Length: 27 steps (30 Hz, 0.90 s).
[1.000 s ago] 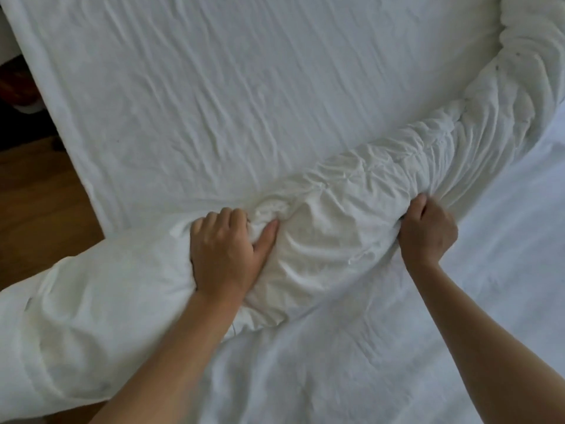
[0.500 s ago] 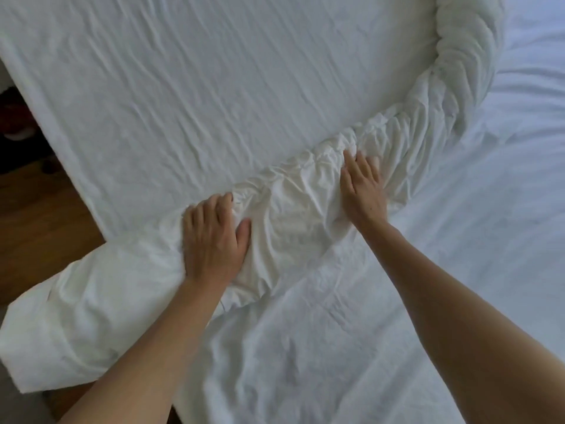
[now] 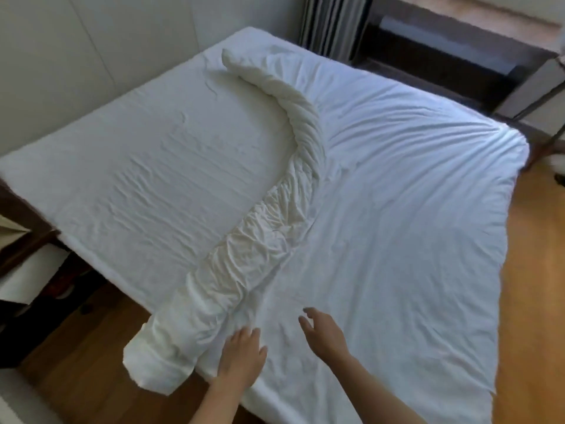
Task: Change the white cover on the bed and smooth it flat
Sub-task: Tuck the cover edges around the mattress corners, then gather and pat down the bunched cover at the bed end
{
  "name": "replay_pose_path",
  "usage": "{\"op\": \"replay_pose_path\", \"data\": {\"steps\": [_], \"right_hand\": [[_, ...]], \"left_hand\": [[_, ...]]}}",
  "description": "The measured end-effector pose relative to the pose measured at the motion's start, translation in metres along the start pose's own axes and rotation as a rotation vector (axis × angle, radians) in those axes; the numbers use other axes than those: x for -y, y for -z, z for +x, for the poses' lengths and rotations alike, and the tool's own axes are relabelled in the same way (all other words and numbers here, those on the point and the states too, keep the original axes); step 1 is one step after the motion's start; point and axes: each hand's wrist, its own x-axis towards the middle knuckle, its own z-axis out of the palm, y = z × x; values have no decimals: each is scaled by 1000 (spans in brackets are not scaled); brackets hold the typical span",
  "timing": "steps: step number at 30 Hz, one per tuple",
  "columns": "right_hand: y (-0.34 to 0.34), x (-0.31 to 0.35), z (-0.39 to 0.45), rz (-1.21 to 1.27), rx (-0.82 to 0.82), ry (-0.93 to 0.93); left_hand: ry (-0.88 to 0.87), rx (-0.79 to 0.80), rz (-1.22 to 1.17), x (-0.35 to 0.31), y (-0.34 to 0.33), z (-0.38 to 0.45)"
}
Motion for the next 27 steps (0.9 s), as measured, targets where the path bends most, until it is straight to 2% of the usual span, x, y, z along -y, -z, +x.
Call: {"op": "replay_pose_path", "data": {"steps": [2,4,11,16,22,27], "right_hand": [[-2,-25,-53,44,-28,-74],[-11,-50,-101,94,-49,-162],[-55,-136,-233,249,-50,-344],[-68,-203,-290,395,-61,-435],[-47,-325,-349,542,-93,-508],[-1,-469,-402,479,-146,-546]], "left_hand": [[-74,212,75,-21,-9,-35],[-143,281,144,-35,-16,-68],[-292,323,218,-69,-49,-158],[-394,387,377,-118,-90,-183],[-522,419,531,-257,-156,-197],[-580,425,557,-410,-234,-216]]}}
